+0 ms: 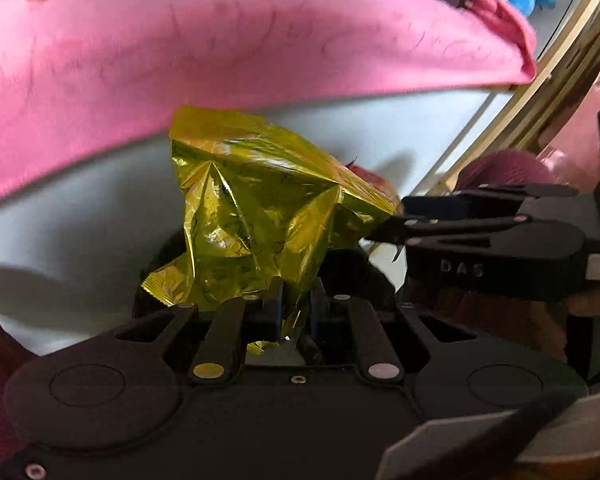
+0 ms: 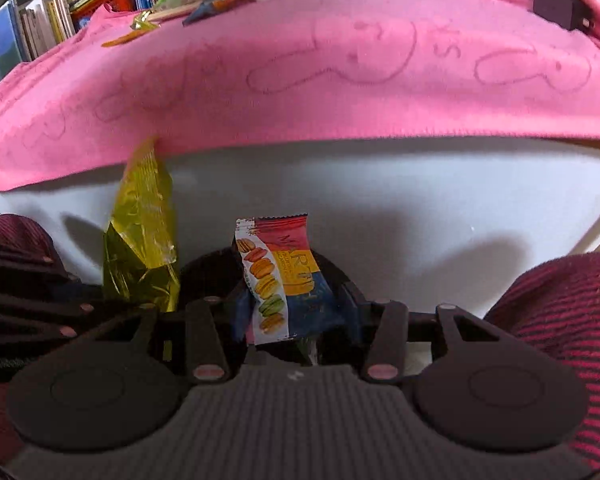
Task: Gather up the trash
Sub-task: 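Carry the gold bag and snack packet down past the table edge to the bin, then open both grippers to drop the gold bag and snack packet into the bin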
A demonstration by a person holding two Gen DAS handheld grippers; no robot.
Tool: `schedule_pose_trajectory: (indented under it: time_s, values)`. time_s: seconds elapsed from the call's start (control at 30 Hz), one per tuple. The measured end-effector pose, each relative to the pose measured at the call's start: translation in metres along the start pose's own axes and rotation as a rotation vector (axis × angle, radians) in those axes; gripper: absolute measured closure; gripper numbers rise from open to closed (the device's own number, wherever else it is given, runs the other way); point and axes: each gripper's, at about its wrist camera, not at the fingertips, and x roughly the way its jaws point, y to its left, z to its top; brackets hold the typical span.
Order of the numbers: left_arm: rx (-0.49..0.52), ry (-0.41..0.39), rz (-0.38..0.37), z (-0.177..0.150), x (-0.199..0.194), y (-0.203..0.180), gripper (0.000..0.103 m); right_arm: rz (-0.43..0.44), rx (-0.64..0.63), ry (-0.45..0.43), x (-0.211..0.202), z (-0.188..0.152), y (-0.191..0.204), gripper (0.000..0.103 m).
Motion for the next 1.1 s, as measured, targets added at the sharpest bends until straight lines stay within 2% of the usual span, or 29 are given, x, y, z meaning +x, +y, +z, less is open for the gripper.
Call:
schedule_pose_trajectory:
  time_s: [0.5,1.1]
  values:
    - [-0.028,0.101,0.031,-0.004,0.047,0.007,0.092,0.006,0.010,0.062,0.027,-0.002,0.008,0.051]
    - [-0.072,0.117,0.053,-0.002,0.052,0.013,0.087,0.006,0.021,0.083,0.040,-0.005,0.006,0.050]
